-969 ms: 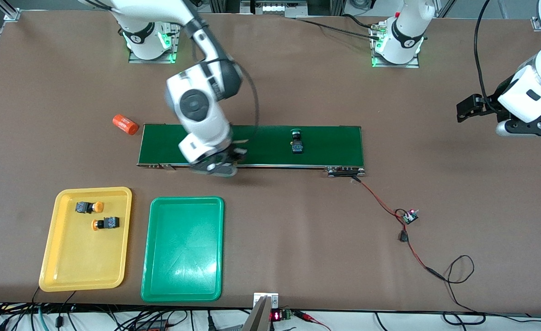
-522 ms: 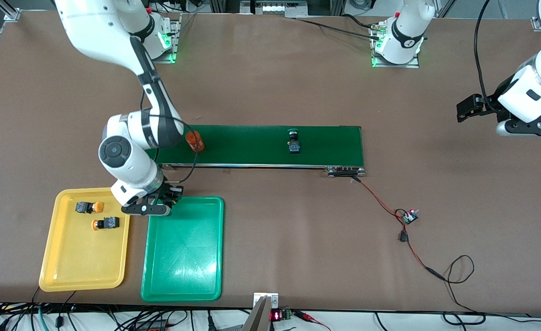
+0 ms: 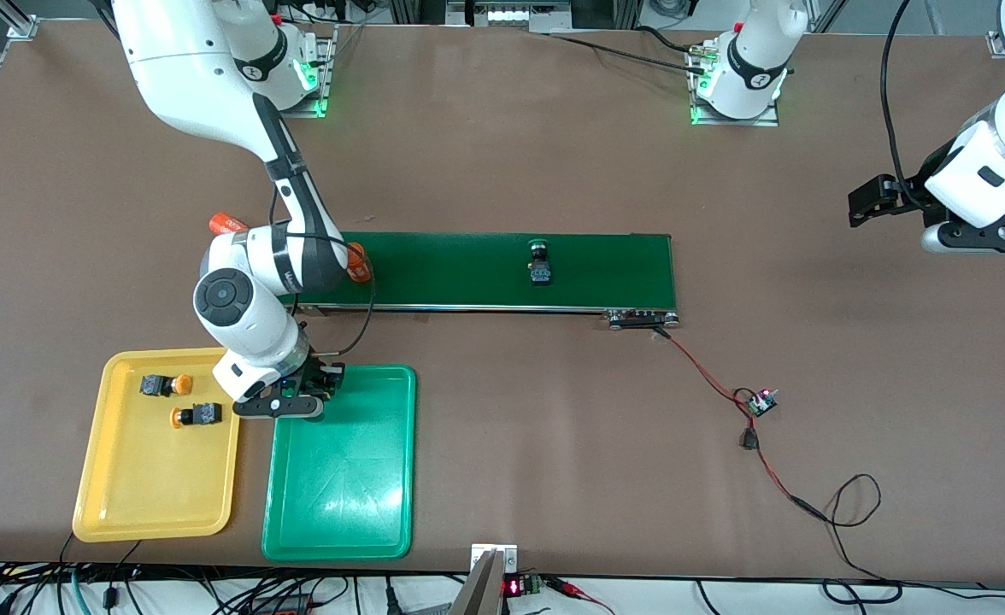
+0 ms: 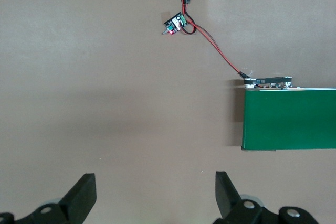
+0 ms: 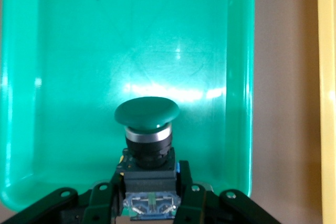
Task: Sort buttons by color to trays
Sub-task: 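Carry the green button to the green tray with the right gripper, then lower the green button into the green tray and open the right gripper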
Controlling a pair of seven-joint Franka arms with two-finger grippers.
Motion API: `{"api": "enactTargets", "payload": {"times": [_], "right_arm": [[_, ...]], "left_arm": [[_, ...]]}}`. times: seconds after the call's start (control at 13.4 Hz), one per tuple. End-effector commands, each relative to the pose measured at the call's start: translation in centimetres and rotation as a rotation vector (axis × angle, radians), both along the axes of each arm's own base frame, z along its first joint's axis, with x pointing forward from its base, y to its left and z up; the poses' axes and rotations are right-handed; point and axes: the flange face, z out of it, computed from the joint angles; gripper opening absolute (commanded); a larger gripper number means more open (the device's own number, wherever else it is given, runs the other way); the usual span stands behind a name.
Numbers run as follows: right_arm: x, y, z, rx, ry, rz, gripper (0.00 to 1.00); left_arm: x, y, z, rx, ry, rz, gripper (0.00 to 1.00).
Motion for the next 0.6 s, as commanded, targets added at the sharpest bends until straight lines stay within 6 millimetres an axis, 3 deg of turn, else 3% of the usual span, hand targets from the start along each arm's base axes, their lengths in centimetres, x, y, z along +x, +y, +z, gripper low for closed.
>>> {"api": "enactTargets", "payload": {"times": [0.0, 0.37, 0.45, 0.52], "right_arm": [[0.9, -1.3, -2.9, -0.020, 0.004, 0.039, 0.00], [0.7, -2.7, -3.9, -0.029, 0.044, 0.050, 0.02], [0.7, -2.6, -3.6, -0.026, 0.042, 0.047, 0.45], [0.8, -2.6, -3.3, -0.019, 0.038, 0.037, 0.99]], "left_arm": [[-0.2, 0.0, 0.7, 0.007, 0.002, -0.012, 1.00], [-0.1, 0.0, 0.8, 0.006, 0.000, -0.012, 1.00], [-0.1, 0.0, 0.8, 0.007, 0.000, -0.012, 1.00], [-0.2, -0.1, 0.7, 0.007, 0.002, -0.013, 1.00]]}}
